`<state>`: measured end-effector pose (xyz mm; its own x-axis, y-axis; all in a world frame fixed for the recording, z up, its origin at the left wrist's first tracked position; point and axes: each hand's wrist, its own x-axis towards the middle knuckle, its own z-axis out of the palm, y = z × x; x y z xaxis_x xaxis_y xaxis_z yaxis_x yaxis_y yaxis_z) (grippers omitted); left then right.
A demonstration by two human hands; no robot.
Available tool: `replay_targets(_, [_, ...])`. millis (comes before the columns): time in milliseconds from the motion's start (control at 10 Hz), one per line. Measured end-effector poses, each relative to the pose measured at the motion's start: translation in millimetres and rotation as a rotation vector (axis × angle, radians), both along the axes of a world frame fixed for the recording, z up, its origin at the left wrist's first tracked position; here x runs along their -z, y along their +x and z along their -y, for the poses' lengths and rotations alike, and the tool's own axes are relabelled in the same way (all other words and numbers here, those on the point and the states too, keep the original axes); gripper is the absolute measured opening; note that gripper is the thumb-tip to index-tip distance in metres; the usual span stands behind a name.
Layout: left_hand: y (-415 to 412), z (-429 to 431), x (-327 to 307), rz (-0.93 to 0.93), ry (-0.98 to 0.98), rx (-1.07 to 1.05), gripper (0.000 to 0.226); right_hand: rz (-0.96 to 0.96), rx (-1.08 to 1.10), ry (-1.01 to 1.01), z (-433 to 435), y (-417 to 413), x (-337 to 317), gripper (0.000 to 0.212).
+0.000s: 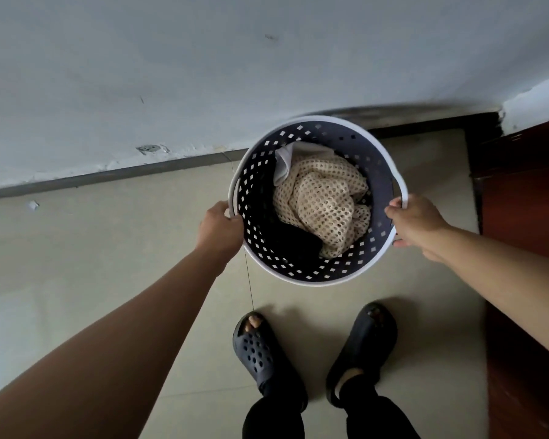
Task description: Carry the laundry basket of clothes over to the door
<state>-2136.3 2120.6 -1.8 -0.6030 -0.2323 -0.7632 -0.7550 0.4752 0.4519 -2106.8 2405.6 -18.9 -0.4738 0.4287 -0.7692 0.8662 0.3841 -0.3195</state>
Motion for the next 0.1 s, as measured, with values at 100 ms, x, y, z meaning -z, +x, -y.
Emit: replay_targets(100, [28.1,7.7,-36.1,0.099,0.013,0.011,0.034,-0.045,-0.155,0.123,-2.6,3.4,-33.0,0.032])
